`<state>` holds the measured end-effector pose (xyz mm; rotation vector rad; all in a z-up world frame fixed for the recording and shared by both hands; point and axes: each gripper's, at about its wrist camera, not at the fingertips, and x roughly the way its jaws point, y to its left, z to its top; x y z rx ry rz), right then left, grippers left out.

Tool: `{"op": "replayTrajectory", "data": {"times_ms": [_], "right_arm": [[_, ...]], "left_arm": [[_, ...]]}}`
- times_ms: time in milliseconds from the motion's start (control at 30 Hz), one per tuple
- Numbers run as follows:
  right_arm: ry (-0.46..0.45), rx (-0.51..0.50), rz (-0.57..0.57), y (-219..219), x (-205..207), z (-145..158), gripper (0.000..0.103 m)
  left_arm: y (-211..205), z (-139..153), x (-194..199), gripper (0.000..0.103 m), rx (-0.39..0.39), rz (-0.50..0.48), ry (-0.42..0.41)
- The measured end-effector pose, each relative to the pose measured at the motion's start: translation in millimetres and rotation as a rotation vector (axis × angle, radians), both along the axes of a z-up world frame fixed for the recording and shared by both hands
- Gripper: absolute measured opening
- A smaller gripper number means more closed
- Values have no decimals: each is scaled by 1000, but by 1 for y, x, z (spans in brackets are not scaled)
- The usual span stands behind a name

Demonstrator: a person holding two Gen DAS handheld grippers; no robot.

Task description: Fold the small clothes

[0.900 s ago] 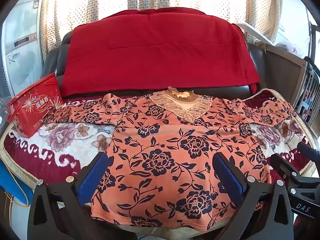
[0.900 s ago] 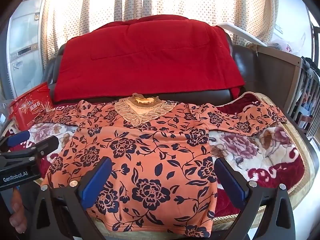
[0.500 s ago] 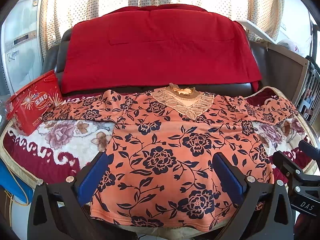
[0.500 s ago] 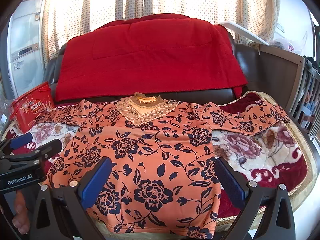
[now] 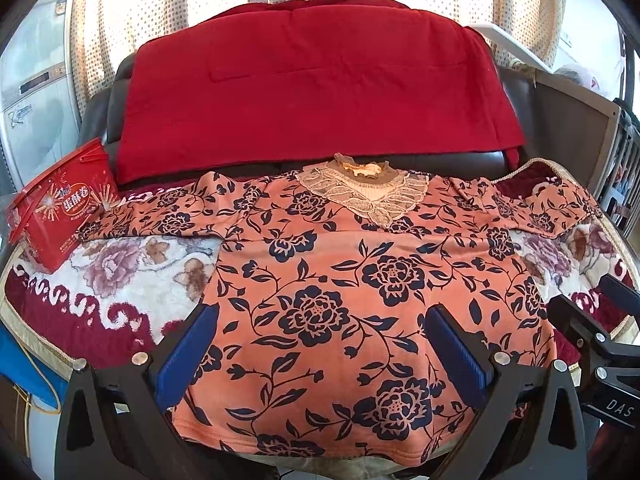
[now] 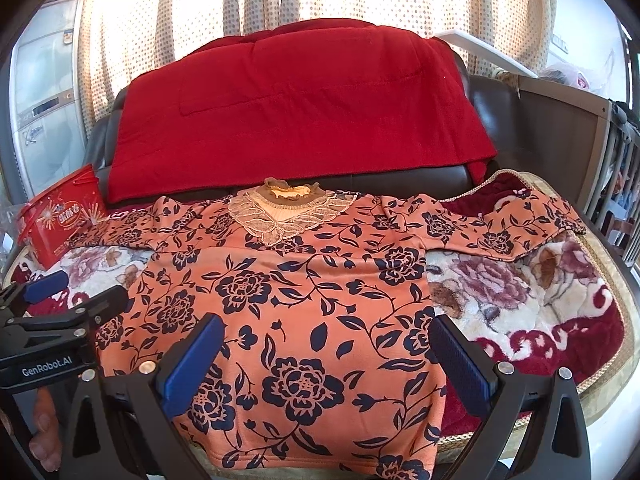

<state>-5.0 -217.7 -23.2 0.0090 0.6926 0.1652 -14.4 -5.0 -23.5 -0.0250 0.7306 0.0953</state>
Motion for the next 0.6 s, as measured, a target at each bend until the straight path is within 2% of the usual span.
{"op": "replayTrajectory", "data": {"times_ms": [600], "right_arm": [[24, 24, 6, -8, 38, -20, 103]], "left_arm": [[-12, -22, 39, 103, 27, -16, 56]]}}
